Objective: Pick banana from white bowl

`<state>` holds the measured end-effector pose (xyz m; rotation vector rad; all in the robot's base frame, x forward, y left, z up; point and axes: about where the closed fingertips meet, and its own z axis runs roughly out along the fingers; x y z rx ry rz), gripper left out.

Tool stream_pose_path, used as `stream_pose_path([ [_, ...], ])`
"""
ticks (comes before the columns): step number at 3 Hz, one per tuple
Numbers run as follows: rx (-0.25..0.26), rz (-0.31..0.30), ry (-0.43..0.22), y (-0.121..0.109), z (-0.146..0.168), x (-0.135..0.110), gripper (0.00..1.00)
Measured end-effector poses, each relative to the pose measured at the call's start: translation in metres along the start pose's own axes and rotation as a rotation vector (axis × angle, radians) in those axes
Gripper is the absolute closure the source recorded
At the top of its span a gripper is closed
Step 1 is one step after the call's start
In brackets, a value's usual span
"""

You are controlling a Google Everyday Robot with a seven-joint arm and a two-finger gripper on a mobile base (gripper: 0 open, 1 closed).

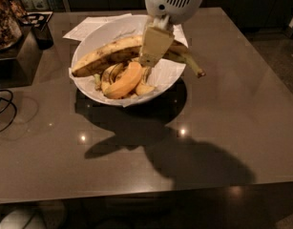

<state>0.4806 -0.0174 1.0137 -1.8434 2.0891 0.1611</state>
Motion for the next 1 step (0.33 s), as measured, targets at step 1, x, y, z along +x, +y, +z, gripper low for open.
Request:
stream_pose_path([
  [1,-0.018,0.047,-0.005,0.0209,-0.008,-0.001,1.0],
])
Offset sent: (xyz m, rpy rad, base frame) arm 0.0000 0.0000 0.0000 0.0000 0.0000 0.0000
